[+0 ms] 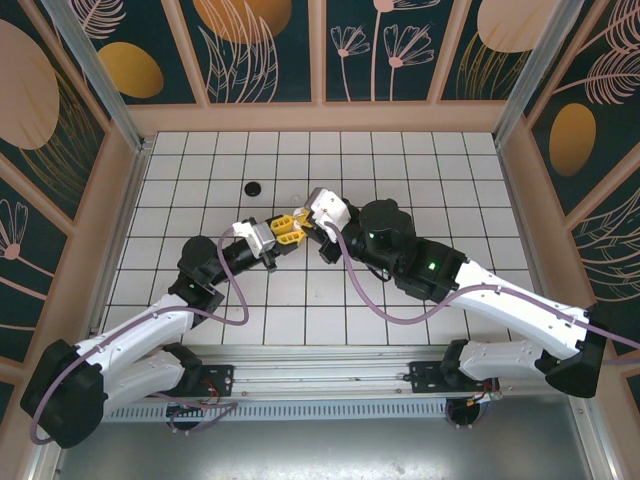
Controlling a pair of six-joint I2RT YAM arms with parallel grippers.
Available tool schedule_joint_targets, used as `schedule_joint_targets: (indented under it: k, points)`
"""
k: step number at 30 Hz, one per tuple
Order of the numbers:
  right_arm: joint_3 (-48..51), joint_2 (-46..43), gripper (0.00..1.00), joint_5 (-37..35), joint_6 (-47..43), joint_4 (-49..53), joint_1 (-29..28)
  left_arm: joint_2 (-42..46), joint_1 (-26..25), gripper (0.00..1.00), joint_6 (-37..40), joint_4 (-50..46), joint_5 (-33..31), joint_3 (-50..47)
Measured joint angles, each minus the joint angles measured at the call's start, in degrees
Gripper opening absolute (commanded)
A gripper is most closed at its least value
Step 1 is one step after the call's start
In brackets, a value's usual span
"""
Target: Insert wireless bluetooth earbuds into charging case
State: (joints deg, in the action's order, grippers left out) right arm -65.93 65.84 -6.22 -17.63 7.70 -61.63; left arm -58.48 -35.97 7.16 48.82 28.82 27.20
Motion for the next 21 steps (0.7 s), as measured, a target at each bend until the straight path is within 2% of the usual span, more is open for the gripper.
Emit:
schedule_joint_targets:
  k: [14, 18, 21]
  points:
    - [1.92, 0.0, 0.04, 0.0, 5.33, -1.14, 0.0, -0.02, -0.07, 0.0, -2.86, 1.11, -0.26, 0.0]
    - [1.95, 0.0, 0.15, -0.24, 6.64, -1.05, 0.0, -0.02, -0.07, 0.0, -3.15, 1.11, -0.2, 0.0]
    - [1.95, 0.0, 0.3, -0.44, 7.98, -0.85, 0.0, -0.02, -0.04, 0.0, -3.17, 1.11, -0.24, 0.0]
